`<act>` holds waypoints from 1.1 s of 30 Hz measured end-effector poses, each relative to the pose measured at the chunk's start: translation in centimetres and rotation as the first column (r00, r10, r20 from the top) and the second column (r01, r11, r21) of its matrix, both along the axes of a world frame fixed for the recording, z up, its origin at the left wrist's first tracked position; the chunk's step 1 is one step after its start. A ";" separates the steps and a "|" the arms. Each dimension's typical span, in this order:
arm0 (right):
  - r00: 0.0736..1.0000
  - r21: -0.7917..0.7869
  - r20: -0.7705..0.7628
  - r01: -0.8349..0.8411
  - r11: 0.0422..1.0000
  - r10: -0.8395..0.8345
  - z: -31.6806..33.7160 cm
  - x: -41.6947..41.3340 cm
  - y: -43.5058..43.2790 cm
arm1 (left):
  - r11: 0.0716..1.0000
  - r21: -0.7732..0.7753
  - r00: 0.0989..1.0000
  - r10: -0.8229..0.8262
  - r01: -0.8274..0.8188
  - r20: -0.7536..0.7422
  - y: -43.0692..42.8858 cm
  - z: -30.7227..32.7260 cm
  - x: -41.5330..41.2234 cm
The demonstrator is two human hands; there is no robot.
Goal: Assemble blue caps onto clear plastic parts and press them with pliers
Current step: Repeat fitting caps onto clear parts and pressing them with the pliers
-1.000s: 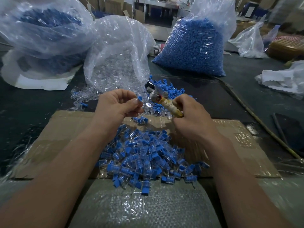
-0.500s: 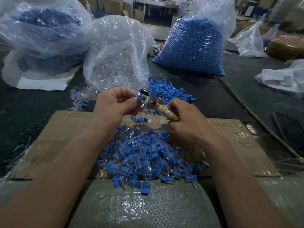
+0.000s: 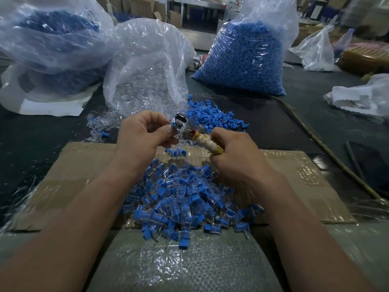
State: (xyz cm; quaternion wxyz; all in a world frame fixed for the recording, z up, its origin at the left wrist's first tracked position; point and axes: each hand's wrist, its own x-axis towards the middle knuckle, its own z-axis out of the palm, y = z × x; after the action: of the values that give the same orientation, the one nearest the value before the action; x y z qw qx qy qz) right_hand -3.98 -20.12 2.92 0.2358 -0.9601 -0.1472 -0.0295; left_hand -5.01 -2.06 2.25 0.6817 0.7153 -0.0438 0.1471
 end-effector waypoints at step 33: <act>0.927 -0.014 -0.373 0.023 1.000 -0.026 0.2 1.3 -2.9 | 0.999 0.045 0.985 0.028 -0.020 -0.171 1.6 0.1 0.4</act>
State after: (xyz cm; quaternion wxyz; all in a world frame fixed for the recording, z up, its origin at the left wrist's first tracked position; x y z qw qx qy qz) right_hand -2.71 -23.02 3.11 0.2545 -0.9511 -0.0879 0.1513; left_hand -4.58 -0.51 2.34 0.6655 0.7404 0.0207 0.0922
